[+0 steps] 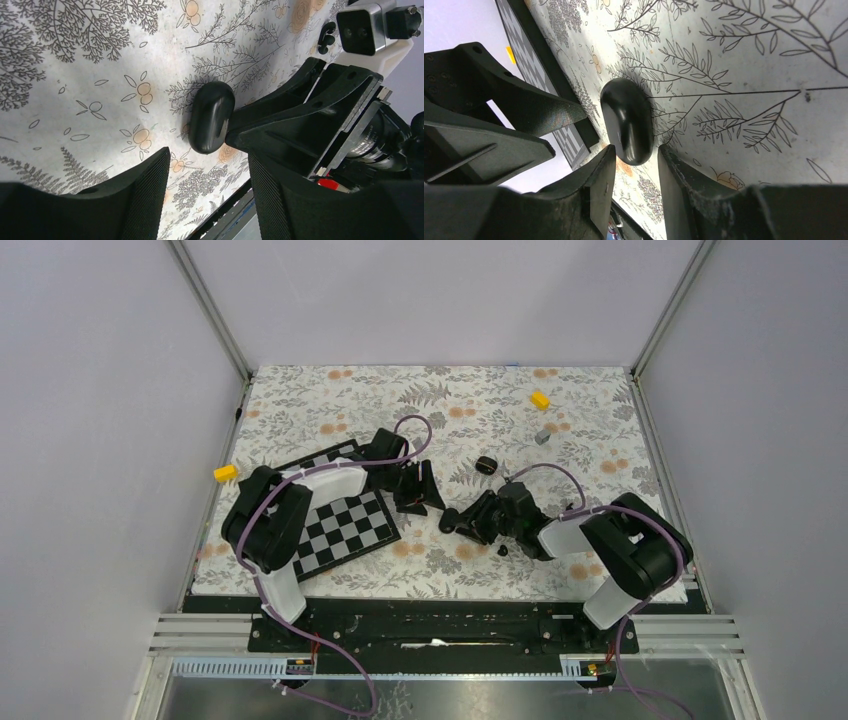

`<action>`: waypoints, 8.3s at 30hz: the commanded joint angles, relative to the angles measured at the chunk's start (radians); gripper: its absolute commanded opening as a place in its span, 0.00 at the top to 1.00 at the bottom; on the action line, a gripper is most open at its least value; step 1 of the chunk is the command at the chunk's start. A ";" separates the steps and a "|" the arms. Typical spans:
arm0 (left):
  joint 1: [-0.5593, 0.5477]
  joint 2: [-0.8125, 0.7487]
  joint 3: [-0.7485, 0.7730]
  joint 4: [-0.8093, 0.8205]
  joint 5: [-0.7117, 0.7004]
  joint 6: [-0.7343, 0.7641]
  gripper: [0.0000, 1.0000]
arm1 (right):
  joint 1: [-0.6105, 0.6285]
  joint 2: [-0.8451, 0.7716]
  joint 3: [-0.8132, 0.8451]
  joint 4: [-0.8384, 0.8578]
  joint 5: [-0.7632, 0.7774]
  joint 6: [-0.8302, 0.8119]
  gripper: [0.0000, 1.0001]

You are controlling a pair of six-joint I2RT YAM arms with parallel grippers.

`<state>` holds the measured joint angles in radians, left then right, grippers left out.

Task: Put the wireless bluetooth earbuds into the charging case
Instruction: Pick up the charging case from the center of the board, then pass from the right arm to the left, then open the charging case to the charging case.

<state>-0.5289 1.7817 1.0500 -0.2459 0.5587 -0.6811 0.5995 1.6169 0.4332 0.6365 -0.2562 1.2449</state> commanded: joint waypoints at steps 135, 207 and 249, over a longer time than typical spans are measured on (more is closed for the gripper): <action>0.079 -0.011 -0.065 0.316 0.242 -0.122 0.21 | -0.058 0.091 -0.024 0.294 -0.129 -0.034 1.00; 0.058 0.072 -0.399 1.537 0.400 -0.844 0.92 | -0.124 -0.259 -0.017 0.179 -0.148 -0.029 0.90; 0.067 -0.115 -0.224 0.629 0.351 -0.291 1.00 | -0.138 -0.600 0.170 -0.821 0.353 -0.487 0.33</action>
<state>-0.4618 1.7458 0.7246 0.7662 0.9539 -1.2690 0.4644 1.0771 0.5114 0.1574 -0.1440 0.9478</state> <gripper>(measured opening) 0.282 0.671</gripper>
